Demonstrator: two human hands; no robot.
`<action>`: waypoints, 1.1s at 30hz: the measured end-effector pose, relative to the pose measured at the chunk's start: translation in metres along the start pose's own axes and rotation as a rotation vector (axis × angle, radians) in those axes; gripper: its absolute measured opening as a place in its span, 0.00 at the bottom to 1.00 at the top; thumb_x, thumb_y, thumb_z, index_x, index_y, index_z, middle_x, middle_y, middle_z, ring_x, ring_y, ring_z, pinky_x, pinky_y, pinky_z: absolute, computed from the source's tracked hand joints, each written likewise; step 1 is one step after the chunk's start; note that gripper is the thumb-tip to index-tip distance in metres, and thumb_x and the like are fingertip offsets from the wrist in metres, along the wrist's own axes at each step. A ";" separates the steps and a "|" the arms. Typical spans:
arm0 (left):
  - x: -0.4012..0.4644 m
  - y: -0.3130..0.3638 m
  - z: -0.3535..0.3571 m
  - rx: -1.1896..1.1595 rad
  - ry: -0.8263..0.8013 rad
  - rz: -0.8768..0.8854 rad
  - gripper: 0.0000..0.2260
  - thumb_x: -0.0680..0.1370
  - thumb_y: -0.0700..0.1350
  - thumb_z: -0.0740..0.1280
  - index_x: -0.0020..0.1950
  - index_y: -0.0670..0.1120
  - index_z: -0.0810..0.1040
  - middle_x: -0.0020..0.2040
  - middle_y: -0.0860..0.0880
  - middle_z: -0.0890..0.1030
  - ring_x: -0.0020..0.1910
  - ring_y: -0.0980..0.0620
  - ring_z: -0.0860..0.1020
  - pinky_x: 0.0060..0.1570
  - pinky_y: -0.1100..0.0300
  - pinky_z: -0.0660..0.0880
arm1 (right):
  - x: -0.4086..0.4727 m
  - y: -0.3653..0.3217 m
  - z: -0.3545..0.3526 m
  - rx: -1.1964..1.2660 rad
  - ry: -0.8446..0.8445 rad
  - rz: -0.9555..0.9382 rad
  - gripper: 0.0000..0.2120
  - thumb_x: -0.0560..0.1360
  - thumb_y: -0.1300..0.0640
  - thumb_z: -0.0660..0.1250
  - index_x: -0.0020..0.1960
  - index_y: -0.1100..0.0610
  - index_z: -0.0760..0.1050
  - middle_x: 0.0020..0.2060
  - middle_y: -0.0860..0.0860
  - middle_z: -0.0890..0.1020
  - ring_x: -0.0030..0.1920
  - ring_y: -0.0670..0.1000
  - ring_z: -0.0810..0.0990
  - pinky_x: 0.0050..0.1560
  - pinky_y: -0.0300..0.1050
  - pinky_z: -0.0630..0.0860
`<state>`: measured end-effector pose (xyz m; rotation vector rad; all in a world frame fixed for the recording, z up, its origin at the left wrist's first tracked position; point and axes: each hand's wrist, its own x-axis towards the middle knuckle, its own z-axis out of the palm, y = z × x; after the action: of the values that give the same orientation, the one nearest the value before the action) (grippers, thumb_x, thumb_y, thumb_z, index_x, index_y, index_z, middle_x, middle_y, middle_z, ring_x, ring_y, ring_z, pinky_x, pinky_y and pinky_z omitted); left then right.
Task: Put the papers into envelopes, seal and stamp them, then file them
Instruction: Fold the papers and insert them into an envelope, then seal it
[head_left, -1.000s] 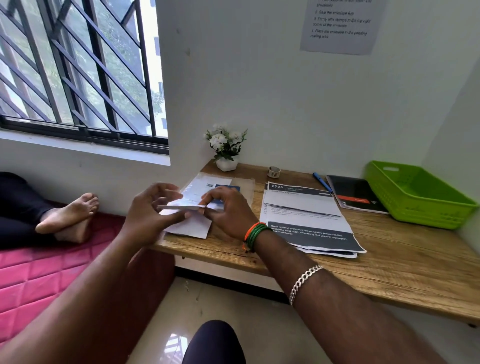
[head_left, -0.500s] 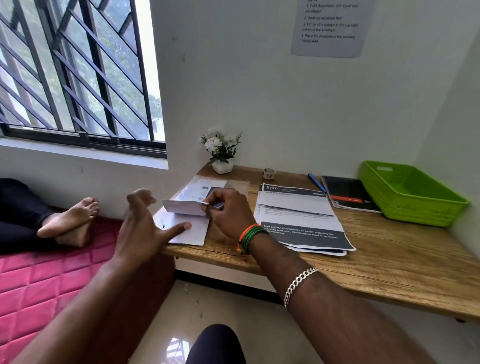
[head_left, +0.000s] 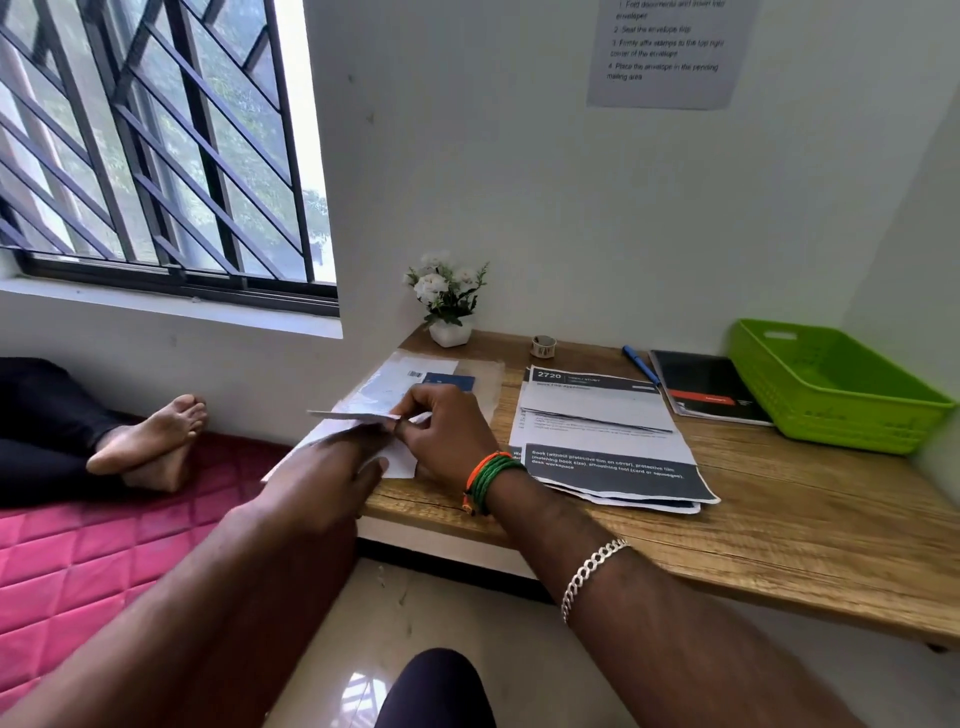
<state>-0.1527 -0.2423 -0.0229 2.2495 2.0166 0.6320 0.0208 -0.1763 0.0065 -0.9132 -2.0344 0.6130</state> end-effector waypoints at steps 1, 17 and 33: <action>0.004 0.000 -0.001 0.001 0.002 -0.010 0.19 0.81 0.51 0.63 0.73 0.56 0.74 0.70 0.50 0.78 0.67 0.48 0.77 0.62 0.54 0.75 | -0.002 -0.001 -0.001 0.006 -0.007 -0.004 0.03 0.73 0.58 0.74 0.41 0.53 0.81 0.43 0.47 0.86 0.44 0.46 0.83 0.51 0.51 0.81; 0.003 0.033 -0.006 -0.215 0.472 -0.142 0.05 0.74 0.51 0.67 0.45 0.61 0.82 0.46 0.57 0.86 0.41 0.54 0.84 0.48 0.52 0.79 | -0.032 -0.111 -0.137 0.637 0.347 -0.053 0.03 0.76 0.65 0.70 0.46 0.60 0.78 0.37 0.59 0.84 0.32 0.58 0.85 0.32 0.49 0.81; 0.144 0.172 0.021 -0.046 0.319 0.167 0.49 0.63 0.61 0.74 0.81 0.57 0.55 0.74 0.49 0.65 0.70 0.42 0.69 0.73 0.40 0.62 | -0.027 0.047 -0.193 0.625 0.507 0.488 0.10 0.73 0.64 0.73 0.53 0.56 0.79 0.37 0.53 0.84 0.30 0.47 0.80 0.31 0.40 0.69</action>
<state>0.0250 -0.1240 0.0480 2.4385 1.9216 1.1048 0.2091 -0.1487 0.0698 -1.0393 -1.0659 1.0745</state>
